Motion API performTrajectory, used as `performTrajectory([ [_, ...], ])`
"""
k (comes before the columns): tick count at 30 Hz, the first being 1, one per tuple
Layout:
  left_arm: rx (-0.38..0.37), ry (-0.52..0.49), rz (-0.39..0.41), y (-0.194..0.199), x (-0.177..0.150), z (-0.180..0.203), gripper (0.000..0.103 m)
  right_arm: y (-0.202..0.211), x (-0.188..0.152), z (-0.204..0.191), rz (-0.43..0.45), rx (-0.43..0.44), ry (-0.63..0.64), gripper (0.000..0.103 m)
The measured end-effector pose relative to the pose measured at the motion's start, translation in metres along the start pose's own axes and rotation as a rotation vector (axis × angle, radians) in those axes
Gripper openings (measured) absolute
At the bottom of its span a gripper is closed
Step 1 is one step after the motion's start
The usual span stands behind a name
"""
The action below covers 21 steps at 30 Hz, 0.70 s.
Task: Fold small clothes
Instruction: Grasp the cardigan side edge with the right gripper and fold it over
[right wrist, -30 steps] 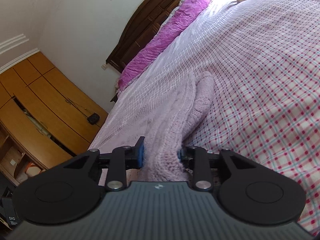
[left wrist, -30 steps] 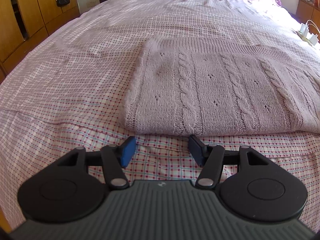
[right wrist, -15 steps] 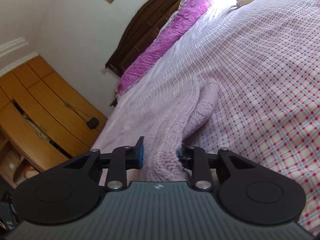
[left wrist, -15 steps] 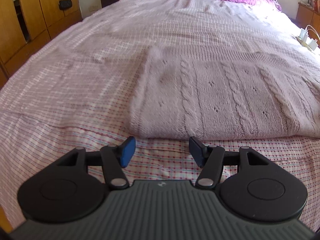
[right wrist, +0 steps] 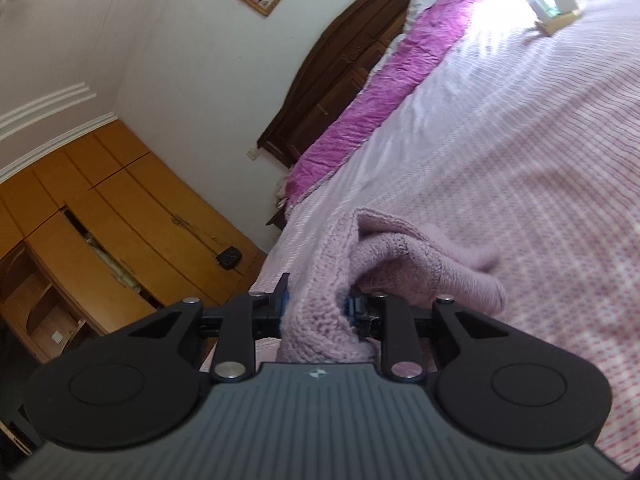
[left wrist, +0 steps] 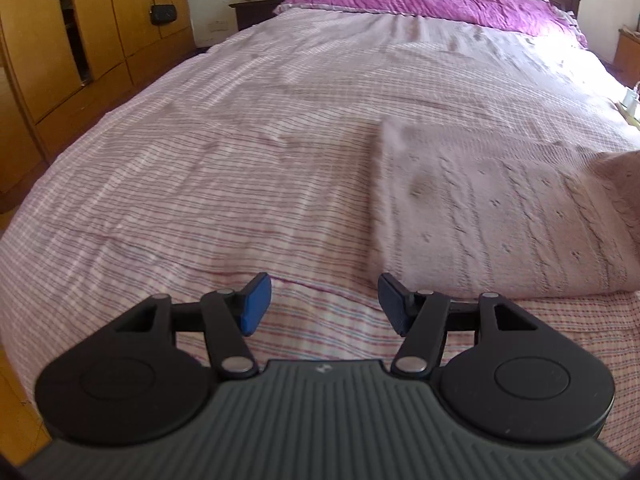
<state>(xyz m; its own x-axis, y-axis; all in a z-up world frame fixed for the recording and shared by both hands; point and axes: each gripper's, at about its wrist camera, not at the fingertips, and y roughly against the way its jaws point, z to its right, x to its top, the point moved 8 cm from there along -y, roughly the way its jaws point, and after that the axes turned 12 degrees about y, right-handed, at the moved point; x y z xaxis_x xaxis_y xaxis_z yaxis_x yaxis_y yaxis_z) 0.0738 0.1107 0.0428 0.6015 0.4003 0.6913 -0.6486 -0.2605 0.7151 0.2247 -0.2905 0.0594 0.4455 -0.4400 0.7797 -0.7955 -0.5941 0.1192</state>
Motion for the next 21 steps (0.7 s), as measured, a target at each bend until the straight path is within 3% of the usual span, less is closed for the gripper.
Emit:
performTrajectory([
  [6, -0.005, 0.027, 0.029, 0.005, 0.015, -0.019, 0.061, -0.032, 0.002, -0.063, -0.04, 0.08, 0.089, 0.028],
  [12, -0.001, 0.031, 0.066, 0.012, 0.028, -0.04, 0.061, -0.083, -0.016, -0.125, -0.13, 0.125, 0.173, 0.027],
  [21, -0.002, 0.09, 0.07, 0.007, 0.036, -0.07, 0.061, -0.173, -0.114, -0.184, -0.389, 0.067, 0.352, 0.027],
])
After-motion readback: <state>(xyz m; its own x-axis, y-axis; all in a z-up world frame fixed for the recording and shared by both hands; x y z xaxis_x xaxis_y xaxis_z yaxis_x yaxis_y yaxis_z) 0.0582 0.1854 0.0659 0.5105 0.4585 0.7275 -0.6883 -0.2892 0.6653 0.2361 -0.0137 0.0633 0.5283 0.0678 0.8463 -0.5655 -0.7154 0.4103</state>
